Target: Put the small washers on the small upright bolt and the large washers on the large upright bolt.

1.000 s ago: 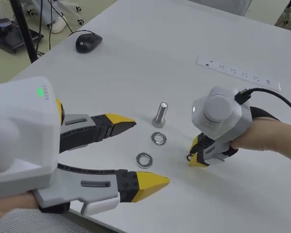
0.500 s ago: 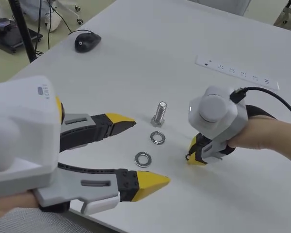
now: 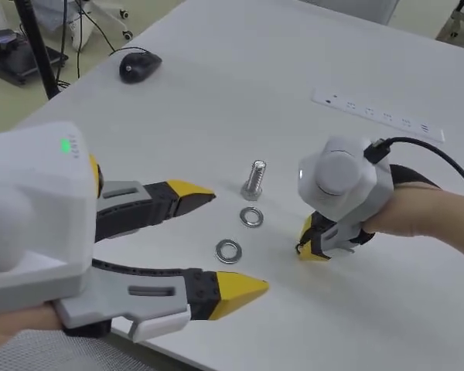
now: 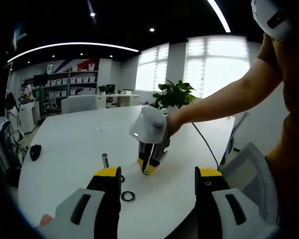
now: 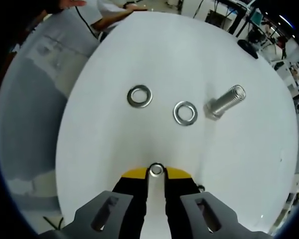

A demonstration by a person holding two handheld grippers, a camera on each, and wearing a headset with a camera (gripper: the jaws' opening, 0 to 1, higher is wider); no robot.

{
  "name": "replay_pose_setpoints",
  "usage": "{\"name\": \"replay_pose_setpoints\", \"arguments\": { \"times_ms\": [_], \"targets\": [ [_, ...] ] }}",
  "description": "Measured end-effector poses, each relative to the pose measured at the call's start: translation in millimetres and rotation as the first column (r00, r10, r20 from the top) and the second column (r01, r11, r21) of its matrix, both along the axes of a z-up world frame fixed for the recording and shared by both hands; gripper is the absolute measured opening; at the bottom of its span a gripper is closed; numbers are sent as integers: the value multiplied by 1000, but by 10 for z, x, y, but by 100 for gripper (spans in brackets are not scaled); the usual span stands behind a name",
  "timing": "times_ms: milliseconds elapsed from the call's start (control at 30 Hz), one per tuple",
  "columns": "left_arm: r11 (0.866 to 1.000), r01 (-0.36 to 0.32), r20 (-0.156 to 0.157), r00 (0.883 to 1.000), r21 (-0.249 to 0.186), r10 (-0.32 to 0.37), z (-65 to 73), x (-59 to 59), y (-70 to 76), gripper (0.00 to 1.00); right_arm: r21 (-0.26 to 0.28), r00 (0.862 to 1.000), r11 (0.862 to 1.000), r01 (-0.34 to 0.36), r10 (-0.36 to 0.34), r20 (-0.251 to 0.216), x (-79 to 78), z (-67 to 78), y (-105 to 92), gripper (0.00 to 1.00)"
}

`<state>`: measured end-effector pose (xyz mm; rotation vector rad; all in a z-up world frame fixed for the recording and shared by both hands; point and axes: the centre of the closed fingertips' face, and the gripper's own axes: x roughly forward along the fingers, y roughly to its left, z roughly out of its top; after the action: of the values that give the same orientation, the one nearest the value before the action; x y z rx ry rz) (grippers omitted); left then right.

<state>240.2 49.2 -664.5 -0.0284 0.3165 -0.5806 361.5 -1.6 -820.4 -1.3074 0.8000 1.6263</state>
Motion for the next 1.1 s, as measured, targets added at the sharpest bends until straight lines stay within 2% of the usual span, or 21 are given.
{"name": "replay_pose_setpoints", "arguments": {
  "times_ms": [67,133,333,467,700,833,1100],
  "targets": [
    [1000,1,0,1000,3,-1,-1,-3,-7,59,16,1000,1000,3,-3,2,3,54,15,12],
    [1000,2,-1,1000,6,-2,-4,-6,-13,59,32,1000,999,17,-17,-17,-19,112,12,12],
    [1000,11,-4,1000,11,-11,-5,-4,-48,59,50,1000,999,20,-20,-5,-9,272,-89,12],
    [1000,19,2,1000,11,-19,16,6,-78,59,58,999,998,35,-35,6,46,320,-173,12],
    [999,35,5,999,14,-35,19,-1,-110,59,60,997,996,62,-64,37,172,439,-319,12],
    [999,38,0,999,16,-38,4,-14,-117,59,64,995,995,82,-86,57,302,489,-381,12],
    [999,38,-4,999,18,-37,-20,-25,-87,59,78,990,992,99,-106,88,477,644,-334,12]
  ]
}}
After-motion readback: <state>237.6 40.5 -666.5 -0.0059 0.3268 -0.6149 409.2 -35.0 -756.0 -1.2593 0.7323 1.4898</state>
